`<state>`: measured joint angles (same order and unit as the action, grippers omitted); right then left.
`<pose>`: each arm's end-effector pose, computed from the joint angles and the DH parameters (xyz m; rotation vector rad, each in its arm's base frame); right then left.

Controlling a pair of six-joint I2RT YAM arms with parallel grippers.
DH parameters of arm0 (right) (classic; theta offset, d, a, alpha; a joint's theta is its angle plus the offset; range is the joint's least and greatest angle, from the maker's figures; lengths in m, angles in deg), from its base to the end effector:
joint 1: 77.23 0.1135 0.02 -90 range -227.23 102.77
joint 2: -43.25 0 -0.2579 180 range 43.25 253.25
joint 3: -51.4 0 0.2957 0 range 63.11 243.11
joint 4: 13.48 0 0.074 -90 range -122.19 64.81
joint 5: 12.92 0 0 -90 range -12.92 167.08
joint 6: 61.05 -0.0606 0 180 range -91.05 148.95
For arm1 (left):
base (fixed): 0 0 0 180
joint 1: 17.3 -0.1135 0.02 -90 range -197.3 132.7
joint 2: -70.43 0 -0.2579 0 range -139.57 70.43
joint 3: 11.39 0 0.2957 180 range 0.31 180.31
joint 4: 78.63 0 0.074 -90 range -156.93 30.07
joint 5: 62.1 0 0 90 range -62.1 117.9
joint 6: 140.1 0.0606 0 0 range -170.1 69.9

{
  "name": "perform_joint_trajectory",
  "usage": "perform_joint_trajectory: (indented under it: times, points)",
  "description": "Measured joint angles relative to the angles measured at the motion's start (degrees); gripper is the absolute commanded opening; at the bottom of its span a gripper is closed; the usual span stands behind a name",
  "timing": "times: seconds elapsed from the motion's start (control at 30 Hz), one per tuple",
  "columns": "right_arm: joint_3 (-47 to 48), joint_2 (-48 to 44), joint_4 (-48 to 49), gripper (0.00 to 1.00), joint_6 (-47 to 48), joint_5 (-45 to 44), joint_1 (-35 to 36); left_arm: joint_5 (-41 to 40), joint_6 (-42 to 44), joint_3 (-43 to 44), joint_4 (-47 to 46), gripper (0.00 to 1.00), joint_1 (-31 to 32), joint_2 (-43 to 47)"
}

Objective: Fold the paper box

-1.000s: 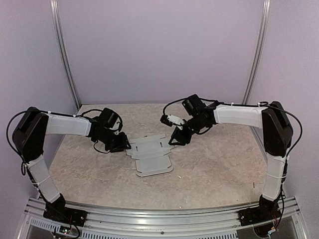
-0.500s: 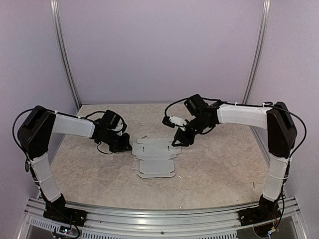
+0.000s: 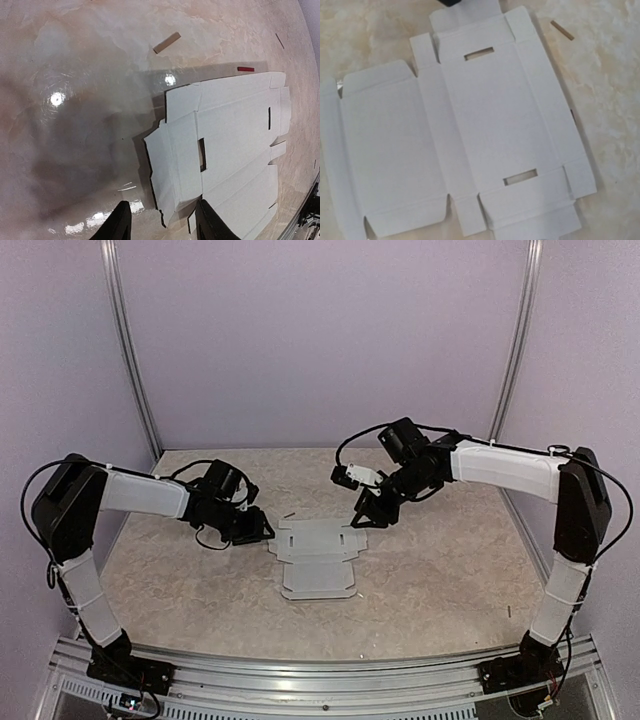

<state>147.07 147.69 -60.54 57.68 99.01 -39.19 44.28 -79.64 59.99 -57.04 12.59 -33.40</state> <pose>0.3402 0.2949 0.2104 -1.5152 2.0260 0.5507 0.3459 -0.2185 0.0983 0.1311 2.6339 -0.7530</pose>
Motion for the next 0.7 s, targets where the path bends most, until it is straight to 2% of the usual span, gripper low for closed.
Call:
perform_joint_trajectory:
  times: [0.13, 0.33, 0.57, 0.7]
  points:
    - [-0.5, 0.0, -0.1, 0.46, 0.0, 0.4, 0.0, 1.9, -0.9, 0.0, -0.5, 0.4, -0.8, -0.2]
    - [-2.5, -0.1, 0.0, 0.46, -0.1, 0.8, 0.0, 7.4, -2.0, 0.0, -3.6, 0.29, -1.4, -3.2]
    - [-2.9, -0.4, -0.3, 0.46, 0.4, 0.7, 0.0, 9.7, -1.8, 1.0, -4.0, 0.04, -1.3, -6.1]
    - [-1.4, -0.4, -2.1, 0.51, 1.9, 0.7, -0.1, 10.1, -0.2, 1.0, -5.0, 0.0, -0.6, -6.1]
